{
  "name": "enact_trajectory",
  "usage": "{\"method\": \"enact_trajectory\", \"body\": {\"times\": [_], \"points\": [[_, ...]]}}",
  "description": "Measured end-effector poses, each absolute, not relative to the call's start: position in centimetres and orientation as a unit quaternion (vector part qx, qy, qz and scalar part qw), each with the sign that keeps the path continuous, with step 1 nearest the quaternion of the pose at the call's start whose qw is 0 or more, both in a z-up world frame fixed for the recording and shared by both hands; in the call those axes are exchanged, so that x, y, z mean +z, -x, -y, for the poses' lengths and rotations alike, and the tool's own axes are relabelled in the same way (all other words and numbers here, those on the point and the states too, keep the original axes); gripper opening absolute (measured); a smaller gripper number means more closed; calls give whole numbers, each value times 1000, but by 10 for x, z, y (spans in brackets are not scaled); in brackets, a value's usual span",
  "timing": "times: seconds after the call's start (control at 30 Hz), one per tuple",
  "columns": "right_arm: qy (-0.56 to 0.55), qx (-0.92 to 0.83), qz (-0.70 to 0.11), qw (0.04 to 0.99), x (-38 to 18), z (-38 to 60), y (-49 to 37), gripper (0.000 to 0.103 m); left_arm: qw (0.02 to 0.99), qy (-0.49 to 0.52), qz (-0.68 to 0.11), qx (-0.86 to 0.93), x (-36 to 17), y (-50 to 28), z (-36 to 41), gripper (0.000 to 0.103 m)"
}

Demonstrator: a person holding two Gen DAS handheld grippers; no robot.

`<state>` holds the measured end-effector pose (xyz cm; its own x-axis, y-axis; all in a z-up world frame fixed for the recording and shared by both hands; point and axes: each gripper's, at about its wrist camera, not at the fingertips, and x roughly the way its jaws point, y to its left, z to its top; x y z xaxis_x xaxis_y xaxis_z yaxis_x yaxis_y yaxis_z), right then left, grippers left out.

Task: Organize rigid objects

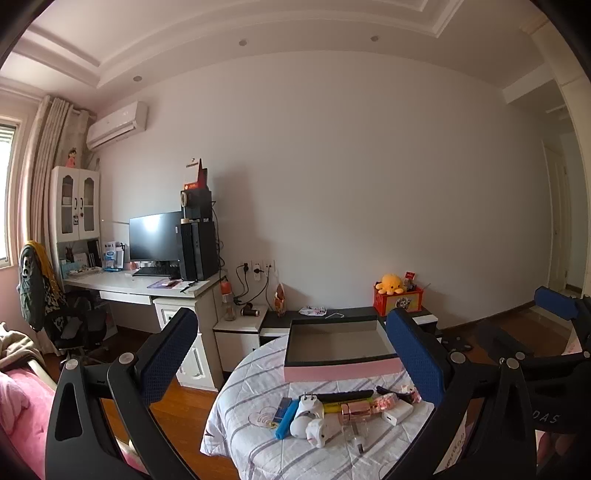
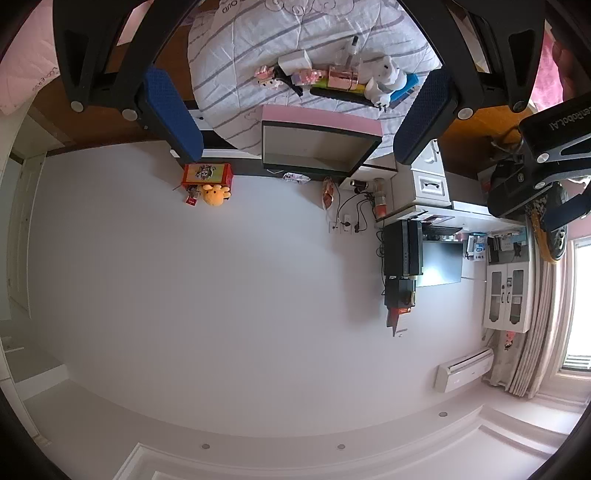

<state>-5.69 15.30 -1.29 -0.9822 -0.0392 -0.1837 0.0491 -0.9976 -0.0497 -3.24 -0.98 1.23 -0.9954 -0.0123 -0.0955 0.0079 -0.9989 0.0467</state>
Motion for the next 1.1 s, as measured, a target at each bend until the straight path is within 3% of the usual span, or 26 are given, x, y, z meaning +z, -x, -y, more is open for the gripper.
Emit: {"method": "enact_trajectory", "body": {"times": [1.1], "points": [[-91, -995, -30, 10, 0, -152, 83, 103, 3, -64, 22, -998, 7, 76, 10, 103]]}}
